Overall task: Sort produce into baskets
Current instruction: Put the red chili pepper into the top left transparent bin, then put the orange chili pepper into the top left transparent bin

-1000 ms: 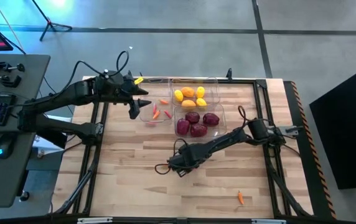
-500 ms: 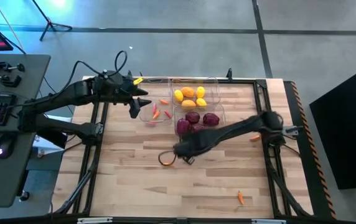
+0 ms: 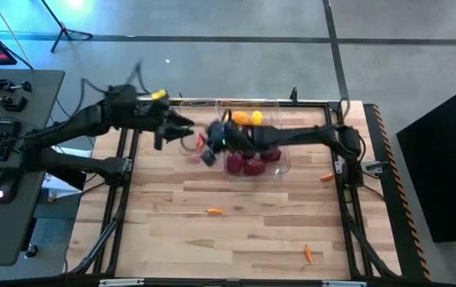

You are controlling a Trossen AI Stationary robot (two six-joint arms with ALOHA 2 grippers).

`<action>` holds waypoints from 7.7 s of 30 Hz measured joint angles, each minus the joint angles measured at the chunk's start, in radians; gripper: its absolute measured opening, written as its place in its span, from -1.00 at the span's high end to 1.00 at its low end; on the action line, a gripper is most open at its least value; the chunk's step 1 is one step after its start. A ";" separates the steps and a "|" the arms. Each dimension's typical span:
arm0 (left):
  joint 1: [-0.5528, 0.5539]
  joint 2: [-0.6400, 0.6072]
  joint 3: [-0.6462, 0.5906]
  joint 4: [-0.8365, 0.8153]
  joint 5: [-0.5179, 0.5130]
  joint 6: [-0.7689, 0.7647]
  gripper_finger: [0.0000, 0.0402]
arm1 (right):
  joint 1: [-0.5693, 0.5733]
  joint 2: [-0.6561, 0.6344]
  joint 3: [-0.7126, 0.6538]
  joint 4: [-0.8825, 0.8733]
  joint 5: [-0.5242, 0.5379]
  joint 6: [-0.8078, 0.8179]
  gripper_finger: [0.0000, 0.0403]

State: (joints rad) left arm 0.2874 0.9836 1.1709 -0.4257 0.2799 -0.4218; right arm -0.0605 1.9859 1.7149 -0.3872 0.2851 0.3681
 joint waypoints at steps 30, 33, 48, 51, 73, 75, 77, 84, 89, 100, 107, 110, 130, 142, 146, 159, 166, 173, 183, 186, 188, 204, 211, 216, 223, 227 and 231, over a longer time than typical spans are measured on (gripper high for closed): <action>-0.102 -0.096 -0.002 -0.141 0.032 0.063 -0.04 | 0.095 -0.277 -0.086 -0.457 0.007 0.098 -0.19; -0.215 -0.048 -0.044 -0.195 -0.014 0.181 -0.04 | 0.171 -0.370 -0.208 -0.475 0.102 0.239 -0.19; -0.500 0.515 -0.163 -0.097 -0.116 0.323 -0.04 | 0.396 -0.770 -0.680 -0.480 0.256 0.916 -0.19; -0.516 0.597 -0.163 -0.073 -0.129 0.311 -0.04 | 0.403 -0.778 -0.684 -0.488 0.278 0.917 -0.19; -0.579 0.842 -0.162 0.165 -0.239 0.280 -0.04 | 0.399 -0.774 -0.684 -0.536 0.275 0.862 -0.19; -0.579 0.864 -0.162 0.158 -0.243 0.254 -0.04 | 0.399 -0.774 -0.684 -0.536 0.275 0.862 -0.19; -0.579 0.873 -0.160 0.163 -0.248 0.226 -0.04 | 0.399 -0.774 -0.684 -0.536 0.275 0.862 -0.19; -0.592 0.884 -0.158 0.163 -0.310 0.195 0.15 | 0.399 -0.774 -0.684 -0.536 0.275 0.854 -0.19; -0.558 0.866 -0.158 0.095 -0.328 0.079 0.88 | 0.400 -0.774 -0.684 -0.536 0.276 0.854 -0.19; -0.307 0.289 -0.163 -0.165 -0.686 0.118 0.97 | 0.404 -0.773 -0.684 -0.536 0.328 0.858 -0.19; 0.072 0.221 -0.163 -0.218 -0.558 0.119 0.96 | 0.404 -0.773 -0.684 -0.519 0.362 0.858 -0.19; 0.164 0.282 -0.163 -0.172 -0.427 0.113 0.86 | 0.404 -0.773 -0.684 -0.507 0.361 0.863 -0.19; 0.098 0.090 -0.120 -0.164 -0.153 0.071 0.17 | 0.656 -0.667 -0.682 -0.467 -0.028 1.305 -0.19; 0.022 -0.006 -0.190 0.118 -0.266 -0.057 0.17 | 0.903 -0.279 -0.617 -0.379 -0.485 1.801 -0.19; 0.022 -0.006 -0.190 0.151 -0.266 -0.056 0.17 | 0.908 -0.221 -0.603 -0.387 -0.499 1.823 -0.19; 0.022 -0.006 -0.190 0.154 -0.266 -0.057 0.17 | 0.908 -0.152 -0.603 -0.424 -0.521 1.823 0.35; 0.022 -0.015 -0.192 0.234 -0.222 -0.094 0.17 | 0.909 -0.165 -0.607 -0.414 -0.455 1.802 0.91; 0.047 -0.115 -0.188 0.553 -0.160 -0.058 0.17 | 0.864 -0.277 -0.480 -0.445 -0.014 1.596 0.92; 0.066 -0.154 -0.190 0.463 -0.189 -0.024 0.17 | 0.425 -0.297 -0.373 -0.015 0.300 0.516 0.96; 0.066 -0.150 -0.190 0.463 -0.189 -0.066 0.17 | 0.285 -0.297 -0.373 0.163 0.301 0.256 0.96; 0.066 -0.150 -0.190 0.465 -0.189 -0.072 0.17 | 0.200 -0.297 -0.373 0.244 0.288 0.168 0.96; 0.065 -0.151 -0.190 0.495 -0.171 -0.092 0.17 | -0.119 -0.168 -0.373 0.566 -0.137 0.169 0.11; 0.065 -0.151 -0.190 0.493 -0.170 -0.073 0.17 | -0.153 -0.281 -0.373 0.270 -0.123 0.105 -0.11; 0.066 -0.151 -0.190 0.491 -0.170 -0.052 0.17 | -0.127 -0.464 -0.372 -0.298 0.060 0.156 -0.12; 0.066 -0.151 -0.190 0.490 -0.170 -0.038 0.17 | -0.045 -0.686 -0.445 -1.007 0.118 0.536 -0.11; 0.066 -0.151 -0.190 0.490 -0.170 -0.028 0.17 | -0.024 -0.799 -0.601 -1.146 -0.151 0.617 -0.11; 0.066 -0.151 -0.190 0.490 -0.170 0.005 0.17 | -0.028 -0.819 -0.728 -1.138 -0.356 0.549 -0.11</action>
State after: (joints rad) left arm 0.3531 0.8330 0.9806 0.0647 0.1097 -0.4172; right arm -0.0883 1.1664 0.9865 -1.5253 -0.0709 0.9176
